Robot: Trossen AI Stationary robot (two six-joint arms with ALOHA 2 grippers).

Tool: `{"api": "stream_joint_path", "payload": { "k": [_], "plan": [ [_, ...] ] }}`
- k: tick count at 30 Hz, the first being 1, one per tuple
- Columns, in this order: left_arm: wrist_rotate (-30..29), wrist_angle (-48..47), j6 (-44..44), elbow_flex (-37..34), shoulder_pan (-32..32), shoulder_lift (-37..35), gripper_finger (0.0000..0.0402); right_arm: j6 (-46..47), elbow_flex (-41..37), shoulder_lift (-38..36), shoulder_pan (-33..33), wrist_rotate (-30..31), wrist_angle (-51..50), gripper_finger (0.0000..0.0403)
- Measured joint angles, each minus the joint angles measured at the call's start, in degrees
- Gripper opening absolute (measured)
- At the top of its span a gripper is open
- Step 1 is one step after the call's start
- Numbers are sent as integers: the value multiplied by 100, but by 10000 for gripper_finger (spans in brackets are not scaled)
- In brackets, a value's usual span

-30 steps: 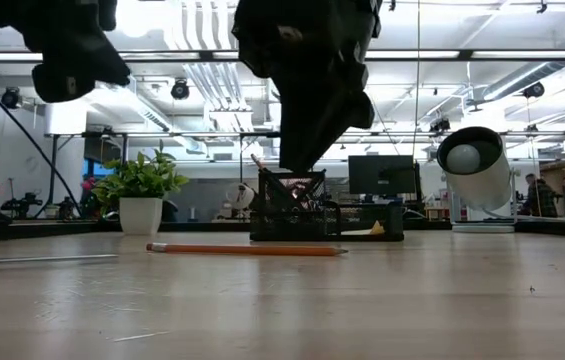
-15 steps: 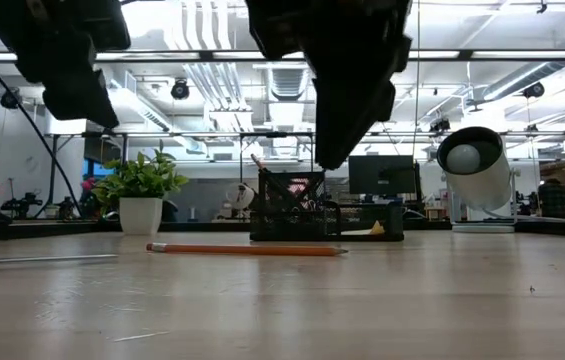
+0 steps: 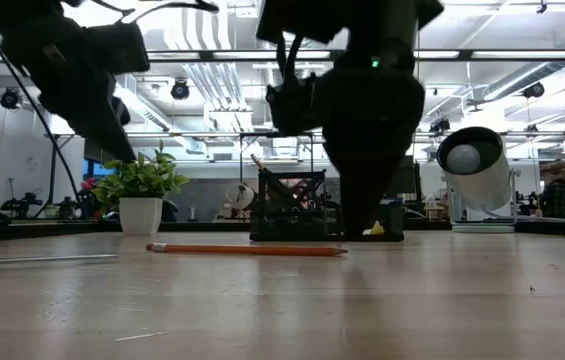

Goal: Pick and place office supplies into organizer
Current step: Put the orange pencil into the black desk organizer

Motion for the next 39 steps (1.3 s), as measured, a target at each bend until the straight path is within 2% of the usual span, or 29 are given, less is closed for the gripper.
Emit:
{"api": "stream_joint_path", "payload": {
  "k": [9, 14, 28, 39],
  "plan": [
    [0, 75, 185, 0, 101, 437, 39, -158, -54, -123, -19, -97, 68, 9],
    [2, 115, 187, 0, 108, 553, 39, -206, -10, -241, -13, 170, 93, 9],
    [7, 244, 189, 2, 110, 515, 39, -438, -496, -227, -132, 218, 597, 9],
    [7, 245, 187, 2, 110, 507, 39, -459, -547, -225, -126, 218, 709, 13]
  ]
}}
